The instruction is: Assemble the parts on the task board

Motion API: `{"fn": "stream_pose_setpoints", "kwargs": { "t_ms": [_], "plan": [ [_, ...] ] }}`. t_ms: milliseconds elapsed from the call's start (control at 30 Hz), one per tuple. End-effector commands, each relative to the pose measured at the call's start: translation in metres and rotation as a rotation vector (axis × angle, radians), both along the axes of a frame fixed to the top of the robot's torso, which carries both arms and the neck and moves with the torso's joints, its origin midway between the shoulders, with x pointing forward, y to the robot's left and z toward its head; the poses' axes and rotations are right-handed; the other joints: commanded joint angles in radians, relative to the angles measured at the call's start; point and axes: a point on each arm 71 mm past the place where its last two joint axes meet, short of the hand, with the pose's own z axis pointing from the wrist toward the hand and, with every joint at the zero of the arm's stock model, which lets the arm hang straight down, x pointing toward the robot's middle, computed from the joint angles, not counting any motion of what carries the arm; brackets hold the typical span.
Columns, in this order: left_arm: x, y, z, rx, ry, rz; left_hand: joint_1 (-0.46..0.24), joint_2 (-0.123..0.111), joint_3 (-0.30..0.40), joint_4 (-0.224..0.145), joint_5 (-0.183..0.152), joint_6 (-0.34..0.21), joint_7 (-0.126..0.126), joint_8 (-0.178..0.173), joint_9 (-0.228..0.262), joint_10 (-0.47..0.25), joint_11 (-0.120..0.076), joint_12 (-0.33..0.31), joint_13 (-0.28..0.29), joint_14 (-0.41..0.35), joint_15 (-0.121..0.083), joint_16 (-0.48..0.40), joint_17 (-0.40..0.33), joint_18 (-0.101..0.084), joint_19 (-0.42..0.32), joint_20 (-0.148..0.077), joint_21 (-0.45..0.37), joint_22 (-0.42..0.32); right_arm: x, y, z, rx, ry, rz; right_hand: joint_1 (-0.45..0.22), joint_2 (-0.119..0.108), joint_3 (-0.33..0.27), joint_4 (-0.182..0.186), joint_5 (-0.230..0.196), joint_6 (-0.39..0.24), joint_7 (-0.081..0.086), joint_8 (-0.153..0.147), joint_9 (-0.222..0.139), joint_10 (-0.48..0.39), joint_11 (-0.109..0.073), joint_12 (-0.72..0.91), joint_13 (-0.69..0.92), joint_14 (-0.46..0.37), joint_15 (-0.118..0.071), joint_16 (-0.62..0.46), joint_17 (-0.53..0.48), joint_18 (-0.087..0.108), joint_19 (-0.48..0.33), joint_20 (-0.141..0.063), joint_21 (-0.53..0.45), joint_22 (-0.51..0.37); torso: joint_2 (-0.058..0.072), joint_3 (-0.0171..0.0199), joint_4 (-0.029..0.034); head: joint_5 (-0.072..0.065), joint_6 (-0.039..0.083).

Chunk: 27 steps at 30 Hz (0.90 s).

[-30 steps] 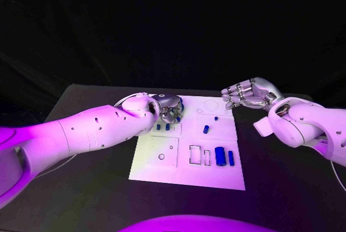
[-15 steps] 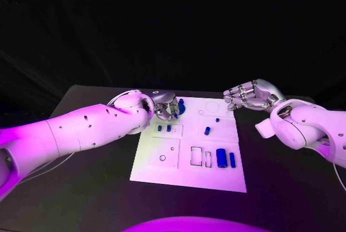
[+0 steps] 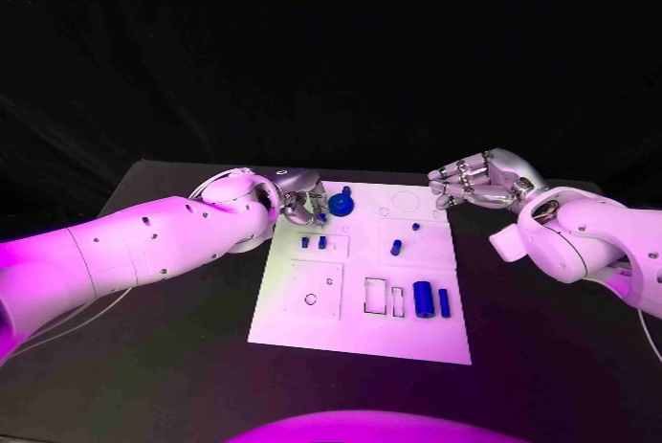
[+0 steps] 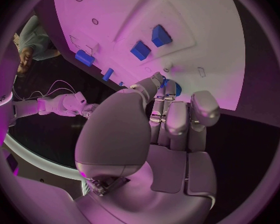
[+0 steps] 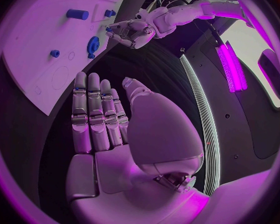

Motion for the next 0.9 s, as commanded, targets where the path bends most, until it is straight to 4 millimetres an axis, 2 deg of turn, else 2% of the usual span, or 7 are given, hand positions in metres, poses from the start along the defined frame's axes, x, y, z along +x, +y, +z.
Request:
{"fn": "stream_pose_setpoints", "kwargs": {
  "t_ms": [33, 200, 567, 900],
  "plan": [
    [-0.0004, 0.0001, -0.0004, -0.001, 0.018, -0.002, -0.009, 0.002, 0.001, 0.004, -0.001, 0.007, -0.001, -0.004, 0.000, 0.007, -0.002, -0.004, 0.001, 0.001, -0.003, 0.006, -0.001, -0.017, -0.003, -0.001, 0.005, 0.000, 0.0000, 0.0003, 0.0001, -0.002, -0.007, 0.005, 0.003, 0.007, 0.007, 0.000, -0.002, -0.003, -0.002, 0.002, -0.001, 0.001, -0.002, 0.001, -0.001, -0.004, -0.004, -0.001, 0.000, 0.007, 0.005, 0.003, -0.003, -0.001, 0.000, -0.0005, 0.0001, 0.001, 0.000],
    [-0.0003, 0.0017, -0.0009, 0.003, 0.023, 0.002, -0.009, 0.001, 0.001, 0.004, -0.001, 0.007, -0.001, -0.004, 0.000, 0.007, -0.002, -0.005, 0.001, 0.001, -0.003, 0.006, -0.001, -0.017, -0.003, -0.001, 0.005, 0.000, 0.0001, 0.0006, -0.0001, -0.002, -0.006, 0.006, 0.003, 0.007, 0.007, 0.000, -0.002, -0.003, -0.002, 0.002, -0.001, 0.001, -0.002, 0.001, -0.001, -0.004, -0.004, -0.001, 0.000, 0.007, 0.005, 0.003, -0.003, -0.001, -0.001, -0.0004, -0.0007, 0.007, 0.000],
    [0.0000, 0.0024, -0.0037, 0.022, 0.050, 0.004, -0.011, 0.000, 0.001, 0.004, -0.001, 0.007, -0.001, -0.005, 0.000, 0.008, -0.002, -0.007, 0.001, 0.001, -0.003, 0.006, -0.002, -0.017, -0.004, -0.001, 0.004, -0.002, 0.0001, 0.0015, -0.0009, -0.001, -0.005, 0.008, 0.003, 0.007, 0.007, 0.000, -0.002, -0.003, -0.002, 0.002, -0.001, 0.001, -0.002, 0.001, -0.001, -0.004, -0.004, -0.001, 0.000, 0.007, 0.005, 0.003, -0.003, -0.001, -0.001, -0.0005, 0.0000, 0.005, -0.002],
    [0.0015, 0.0039, -0.0064, 0.040, 0.068, 0.013, -0.013, 0.000, 0.001, 0.005, -0.001, 0.007, -0.001, -0.007, 0.000, 0.008, -0.002, -0.009, 0.002, 0.001, -0.003, 0.006, -0.002, -0.016, -0.005, -0.001, 0.003, -0.004, 0.0000, 0.0017, -0.0012, -0.001, -0.005, 0.008, 0.001, 0.007, 0.008, 0.000, -0.001, -0.002, -0.003, 0.002, -0.001, 0.002, -0.003, 0.001, -0.001, -0.003, -0.004, -0.001, 0.000, 0.007, 0.006, 0.003, -0.003, -0.002, 0.000, -0.0004, -0.0007, 0.011, -0.003]
  ]
}}
